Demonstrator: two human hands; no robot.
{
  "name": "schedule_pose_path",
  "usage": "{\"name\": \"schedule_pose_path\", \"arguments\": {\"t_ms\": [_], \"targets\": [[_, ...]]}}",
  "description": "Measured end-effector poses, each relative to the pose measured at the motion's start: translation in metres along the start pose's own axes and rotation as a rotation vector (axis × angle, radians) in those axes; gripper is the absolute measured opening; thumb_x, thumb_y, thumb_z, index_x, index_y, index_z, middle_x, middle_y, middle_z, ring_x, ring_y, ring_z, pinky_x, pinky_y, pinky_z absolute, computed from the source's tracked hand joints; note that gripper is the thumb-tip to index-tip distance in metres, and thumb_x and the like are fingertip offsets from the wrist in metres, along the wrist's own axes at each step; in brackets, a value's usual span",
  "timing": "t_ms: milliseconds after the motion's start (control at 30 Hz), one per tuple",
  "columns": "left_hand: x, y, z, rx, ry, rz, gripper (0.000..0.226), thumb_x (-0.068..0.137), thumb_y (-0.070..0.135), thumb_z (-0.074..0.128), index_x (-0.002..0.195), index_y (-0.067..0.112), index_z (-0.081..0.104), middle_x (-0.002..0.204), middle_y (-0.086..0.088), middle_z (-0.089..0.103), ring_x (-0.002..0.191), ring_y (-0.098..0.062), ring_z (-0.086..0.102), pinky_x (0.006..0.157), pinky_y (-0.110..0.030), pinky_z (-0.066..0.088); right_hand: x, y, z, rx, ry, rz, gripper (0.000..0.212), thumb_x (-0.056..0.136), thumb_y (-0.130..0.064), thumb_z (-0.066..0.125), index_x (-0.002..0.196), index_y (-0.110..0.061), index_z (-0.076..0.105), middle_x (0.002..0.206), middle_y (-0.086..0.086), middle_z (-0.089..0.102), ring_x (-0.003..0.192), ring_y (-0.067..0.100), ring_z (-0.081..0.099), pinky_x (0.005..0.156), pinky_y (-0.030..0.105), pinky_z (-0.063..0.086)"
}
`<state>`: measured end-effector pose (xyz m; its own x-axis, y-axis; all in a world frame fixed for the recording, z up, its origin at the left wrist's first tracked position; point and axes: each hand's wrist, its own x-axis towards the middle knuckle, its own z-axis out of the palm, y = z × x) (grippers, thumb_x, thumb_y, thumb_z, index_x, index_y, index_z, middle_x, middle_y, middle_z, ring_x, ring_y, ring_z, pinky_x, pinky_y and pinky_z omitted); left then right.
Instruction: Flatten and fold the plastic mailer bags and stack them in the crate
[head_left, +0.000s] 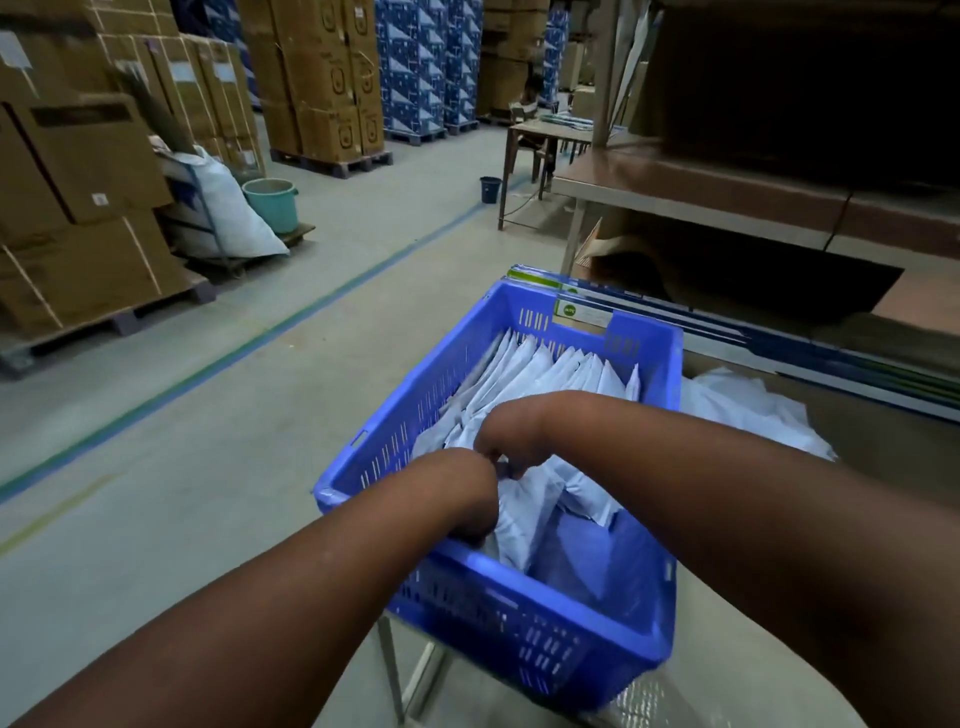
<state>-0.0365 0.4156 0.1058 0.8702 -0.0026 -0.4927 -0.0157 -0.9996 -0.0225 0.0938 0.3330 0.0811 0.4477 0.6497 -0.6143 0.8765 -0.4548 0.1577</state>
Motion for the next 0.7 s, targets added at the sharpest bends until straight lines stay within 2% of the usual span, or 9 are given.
{"name": "schedule_pose_path", "arguments": {"t_ms": [100,167,233,367,467,533,567,633,700], "targets": [[0.001,-0.009,-0.002,0.015,0.048,-0.015,0.029,0.081,0.017,0.078,0.073,0.020,0.051,0.075,0.000,0.056,0.081,-0.025,0.063,0.082,-0.037,0.061,-0.002,0.004,0.001,0.031,0.101,0.003,0.024,0.086,-0.016,0.078,0.108,-0.021,0.070,0.098,-0.004,0.069,0.091,0.022,0.060,0.075,0.033,0.043],[0.000,-0.018,-0.006,0.017,0.067,-0.026,0.024,0.080,0.016,0.077,0.074,0.019,0.054,0.076,0.001,0.058,0.083,-0.024,0.065,0.079,-0.036,0.060,-0.007,0.011,0.002,0.117,0.168,0.036,0.024,0.085,-0.023,0.080,0.106,-0.023,0.068,0.097,-0.007,0.067,0.093,0.022,0.060,0.078,0.035,0.048],[0.002,-0.022,-0.007,0.041,0.005,-0.020,0.022,0.081,0.023,0.080,0.070,0.020,0.061,0.073,0.001,0.067,0.082,-0.021,0.072,0.080,-0.035,0.062,-0.013,0.015,0.004,0.140,0.210,0.043,0.027,0.085,-0.031,0.081,0.107,-0.025,0.066,0.098,-0.007,0.065,0.095,0.022,0.060,0.079,0.037,0.050],[0.015,-0.014,-0.003,0.073,-0.172,-0.023,0.026,0.087,0.034,0.081,0.071,0.018,0.069,0.072,0.000,0.070,0.073,-0.019,0.069,0.088,-0.035,0.061,-0.013,0.008,0.012,-0.012,0.114,-0.020,0.044,0.087,-0.038,0.080,0.128,-0.032,0.067,0.106,-0.007,0.068,0.101,0.019,0.055,0.080,0.034,0.047],[0.023,-0.011,0.001,0.063,-0.234,-0.011,0.019,0.090,0.035,0.079,0.087,0.016,0.077,0.078,-0.001,0.071,0.078,-0.021,0.068,0.091,-0.037,0.059,-0.010,0.003,0.014,-0.154,-0.004,-0.002,0.049,0.079,-0.039,0.084,0.125,-0.033,0.067,0.093,-0.008,0.062,0.096,0.023,0.061,0.081,0.037,0.056],[0.024,-0.012,0.005,0.045,-0.231,-0.006,0.020,0.086,0.037,0.082,0.091,0.018,0.078,0.082,-0.002,0.072,0.080,-0.023,0.068,0.090,-0.038,0.060,-0.009,0.002,0.014,-0.178,-0.036,0.018,0.049,0.081,-0.036,0.085,0.127,-0.031,0.067,0.092,-0.009,0.057,0.096,0.023,0.061,0.076,0.033,0.049],[0.025,-0.014,0.007,0.037,-0.232,-0.017,0.022,0.084,0.038,0.084,0.091,0.018,0.078,0.087,-0.003,0.074,0.082,-0.023,0.069,0.091,-0.039,0.060,-0.009,0.001,0.013,-0.172,-0.031,0.025,0.051,0.083,-0.034,0.084,0.130,-0.032,0.067,0.093,-0.010,0.059,0.094,0.022,0.060,0.074,0.032,0.045],[0.025,-0.015,0.009,0.025,-0.240,-0.044,0.026,0.082,0.040,0.086,0.095,0.018,0.079,0.096,-0.004,0.077,0.088,-0.024,0.072,0.094,-0.040,0.060,-0.007,0.002,0.012,-0.140,0.045,0.035,0.050,0.086,-0.037,0.082,0.133,-0.036,0.066,0.100,-0.009,0.068,0.096,0.022,0.064,0.075,0.032,0.048],[0.028,-0.016,0.010,0.021,-0.242,-0.064,0.026,0.082,0.041,0.087,0.087,0.018,0.075,0.089,-0.003,0.075,0.082,-0.023,0.070,0.093,-0.039,0.060,-0.003,0.003,0.011,-0.100,0.156,0.064,0.048,0.086,-0.041,0.081,0.132,-0.042,0.066,0.109,-0.008,0.072,0.100,0.023,0.066,0.079,0.034,0.053]]}}
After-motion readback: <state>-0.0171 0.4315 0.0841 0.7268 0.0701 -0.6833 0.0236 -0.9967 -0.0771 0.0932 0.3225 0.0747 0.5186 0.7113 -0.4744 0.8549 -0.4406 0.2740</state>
